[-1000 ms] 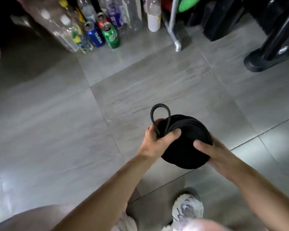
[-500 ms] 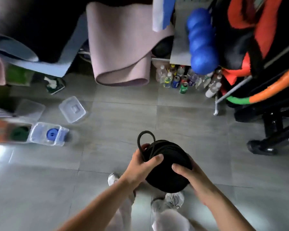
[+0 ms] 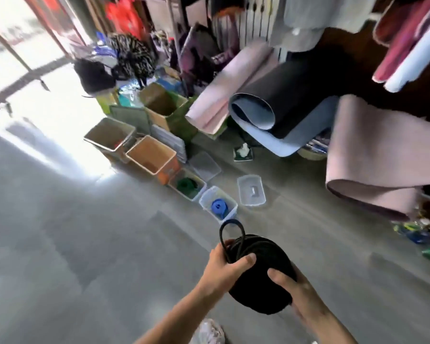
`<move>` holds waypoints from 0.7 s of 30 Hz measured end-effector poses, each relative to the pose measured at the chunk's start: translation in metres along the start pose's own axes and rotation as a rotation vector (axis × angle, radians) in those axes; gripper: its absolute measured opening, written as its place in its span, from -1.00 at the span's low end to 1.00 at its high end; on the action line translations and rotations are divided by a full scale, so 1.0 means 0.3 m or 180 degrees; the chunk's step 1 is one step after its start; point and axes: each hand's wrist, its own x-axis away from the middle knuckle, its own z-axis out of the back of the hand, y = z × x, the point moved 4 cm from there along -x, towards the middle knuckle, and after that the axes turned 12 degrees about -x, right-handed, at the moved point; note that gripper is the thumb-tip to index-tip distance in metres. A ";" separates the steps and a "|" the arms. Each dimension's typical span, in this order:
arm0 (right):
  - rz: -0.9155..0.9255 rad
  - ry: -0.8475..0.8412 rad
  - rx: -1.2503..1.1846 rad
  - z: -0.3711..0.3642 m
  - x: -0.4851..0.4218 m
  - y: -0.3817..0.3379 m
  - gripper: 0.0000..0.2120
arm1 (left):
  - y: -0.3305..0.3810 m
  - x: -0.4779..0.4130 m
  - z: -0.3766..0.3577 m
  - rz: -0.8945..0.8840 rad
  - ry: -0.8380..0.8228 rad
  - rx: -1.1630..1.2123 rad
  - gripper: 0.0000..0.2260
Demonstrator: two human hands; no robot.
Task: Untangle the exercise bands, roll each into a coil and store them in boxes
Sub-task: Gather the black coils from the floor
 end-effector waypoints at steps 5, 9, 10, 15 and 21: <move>-0.0010 -0.0464 0.0110 -0.494 -0.220 -0.030 -0.46 | 0.017 -0.089 0.501 0.0035 0.0312 0.0031 -0.56; 0.0023 -0.0774 0.0128 -0.799 -0.459 -0.081 -0.44 | -0.011 -0.268 0.805 0.0031 0.0469 0.0045 -0.78; 0.0022 -0.0835 0.0126 -0.866 -0.531 -0.087 -0.48 | -0.022 -0.329 0.879 0.0056 0.0473 0.0058 -0.76; -0.0034 -0.0841 0.0099 -1.156 -0.960 -0.098 -0.39 | -0.022 -0.685 1.245 0.0204 0.0431 0.0104 -0.66; -0.0142 -0.0686 -0.0133 -1.503 -1.383 -0.164 -0.55 | 0.041 -1.075 1.652 0.0315 0.0302 -0.0138 -0.56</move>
